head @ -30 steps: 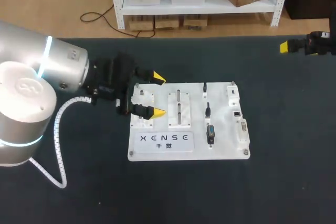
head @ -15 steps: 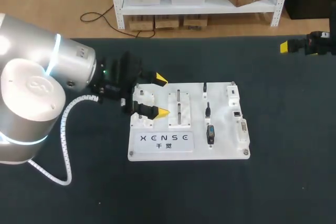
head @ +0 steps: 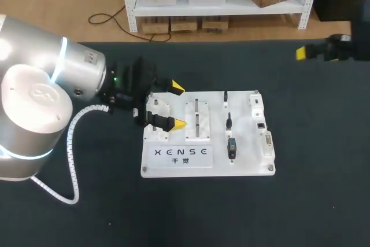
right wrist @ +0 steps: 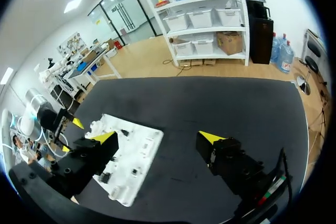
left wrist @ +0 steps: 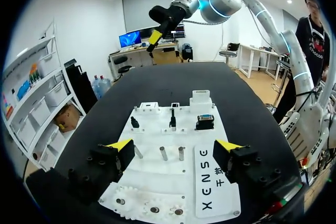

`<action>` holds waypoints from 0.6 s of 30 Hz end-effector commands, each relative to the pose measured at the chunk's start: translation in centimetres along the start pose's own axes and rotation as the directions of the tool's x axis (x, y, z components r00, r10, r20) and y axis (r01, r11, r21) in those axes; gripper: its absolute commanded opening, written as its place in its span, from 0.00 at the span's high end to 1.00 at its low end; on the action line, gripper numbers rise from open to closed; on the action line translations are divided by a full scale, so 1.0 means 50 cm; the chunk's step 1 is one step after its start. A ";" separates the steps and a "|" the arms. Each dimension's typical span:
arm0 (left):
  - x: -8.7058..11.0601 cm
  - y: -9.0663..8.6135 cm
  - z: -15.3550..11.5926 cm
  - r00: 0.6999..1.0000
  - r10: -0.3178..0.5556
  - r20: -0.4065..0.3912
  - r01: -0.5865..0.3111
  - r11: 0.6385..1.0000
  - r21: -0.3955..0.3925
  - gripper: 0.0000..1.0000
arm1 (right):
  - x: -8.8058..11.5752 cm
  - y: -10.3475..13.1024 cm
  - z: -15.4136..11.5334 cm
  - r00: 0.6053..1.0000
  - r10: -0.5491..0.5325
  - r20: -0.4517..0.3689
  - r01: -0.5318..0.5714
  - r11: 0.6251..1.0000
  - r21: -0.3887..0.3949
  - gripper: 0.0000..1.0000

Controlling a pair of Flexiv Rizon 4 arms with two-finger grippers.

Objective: Insert the Ethernet cable into its matching sockets.

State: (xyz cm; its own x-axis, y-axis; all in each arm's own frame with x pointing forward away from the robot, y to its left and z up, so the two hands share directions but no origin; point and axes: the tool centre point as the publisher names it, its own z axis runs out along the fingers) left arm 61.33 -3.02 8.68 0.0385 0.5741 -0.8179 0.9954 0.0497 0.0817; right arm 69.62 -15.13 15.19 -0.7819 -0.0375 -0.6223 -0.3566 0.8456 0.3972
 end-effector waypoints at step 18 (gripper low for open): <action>0.001 0.002 0.003 1.000 0.000 -0.001 0.000 1.000 0.000 0.00 | 0.104 0.221 0.132 0.940 0.021 -0.340 0.094 0.943 0.318 0.00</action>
State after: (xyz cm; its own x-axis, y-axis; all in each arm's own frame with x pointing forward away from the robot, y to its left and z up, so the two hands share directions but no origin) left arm 61.33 -3.03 8.68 0.0386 0.5741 -0.8179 0.9954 0.0495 0.0817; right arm 64.69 -4.15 12.27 -0.9118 -0.1970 -0.3603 -0.3114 0.9037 0.2939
